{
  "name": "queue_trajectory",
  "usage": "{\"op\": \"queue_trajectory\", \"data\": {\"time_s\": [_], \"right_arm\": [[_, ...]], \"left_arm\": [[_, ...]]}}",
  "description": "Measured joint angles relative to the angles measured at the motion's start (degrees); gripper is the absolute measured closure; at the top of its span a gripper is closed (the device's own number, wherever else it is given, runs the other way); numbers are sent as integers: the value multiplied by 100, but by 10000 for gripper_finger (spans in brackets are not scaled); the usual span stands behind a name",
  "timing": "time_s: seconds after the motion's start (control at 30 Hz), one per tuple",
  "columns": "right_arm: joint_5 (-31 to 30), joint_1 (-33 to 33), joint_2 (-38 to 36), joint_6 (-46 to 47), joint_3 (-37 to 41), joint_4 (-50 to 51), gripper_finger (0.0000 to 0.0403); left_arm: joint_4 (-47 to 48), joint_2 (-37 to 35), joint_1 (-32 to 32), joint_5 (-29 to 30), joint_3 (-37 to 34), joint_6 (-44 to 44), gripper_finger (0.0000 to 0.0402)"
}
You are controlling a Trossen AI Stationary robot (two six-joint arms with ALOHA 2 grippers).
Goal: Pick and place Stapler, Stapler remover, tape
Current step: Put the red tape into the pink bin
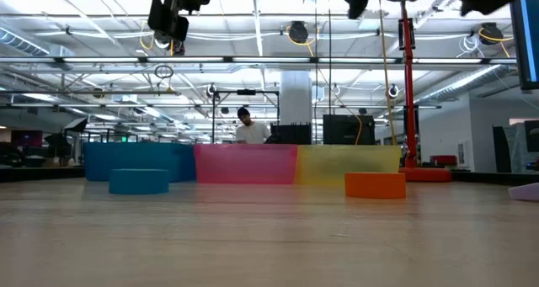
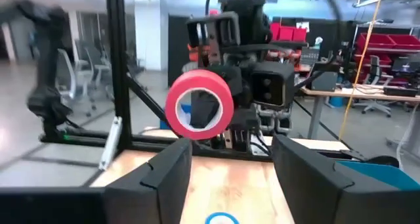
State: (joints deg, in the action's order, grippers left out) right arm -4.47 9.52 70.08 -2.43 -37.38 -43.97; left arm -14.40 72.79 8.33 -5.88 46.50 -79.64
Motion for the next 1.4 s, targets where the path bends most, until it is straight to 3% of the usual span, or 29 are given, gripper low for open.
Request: {"op": "queue_trajectory", "data": {"time_s": [0.23, 0.63, 1.4], "right_arm": [[-23, -76, 907, -303, -834, 87, 173], [20, -164, 1559, -444, -1840, 744, 175], [174, -214, 1733, -467, -2198, 744, 201]], "left_arm": [[-49, 0, -25, -30, 0, 2, 364], [-160, 0, -56, -207, 4, 67, 364], [-257, 16, -173, -337, 7, 24, 364]]}}
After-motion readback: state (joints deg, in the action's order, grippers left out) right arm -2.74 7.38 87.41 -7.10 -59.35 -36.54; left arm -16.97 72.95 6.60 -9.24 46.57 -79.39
